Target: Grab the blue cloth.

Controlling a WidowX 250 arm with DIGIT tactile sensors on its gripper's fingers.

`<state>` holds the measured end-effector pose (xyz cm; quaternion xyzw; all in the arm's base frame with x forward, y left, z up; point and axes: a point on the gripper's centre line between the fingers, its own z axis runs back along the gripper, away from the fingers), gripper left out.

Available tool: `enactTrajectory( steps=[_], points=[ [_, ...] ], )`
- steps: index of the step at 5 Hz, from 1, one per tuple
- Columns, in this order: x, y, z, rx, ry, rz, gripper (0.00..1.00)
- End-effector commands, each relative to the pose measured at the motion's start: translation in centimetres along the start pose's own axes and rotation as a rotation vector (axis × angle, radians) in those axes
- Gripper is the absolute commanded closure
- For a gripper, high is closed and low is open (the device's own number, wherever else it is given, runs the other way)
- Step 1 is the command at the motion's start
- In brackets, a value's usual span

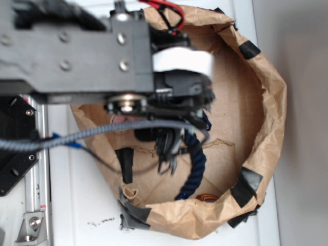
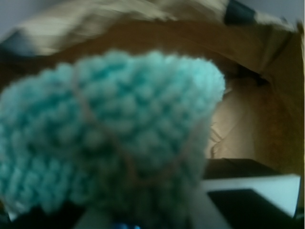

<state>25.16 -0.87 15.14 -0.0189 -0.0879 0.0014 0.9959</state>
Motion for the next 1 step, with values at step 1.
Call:
enactTrajectory(
  steps=[1],
  points=[
    [2.2,1.77,2.41,-0.119,0.04,-0.103,1.0]
  ],
)
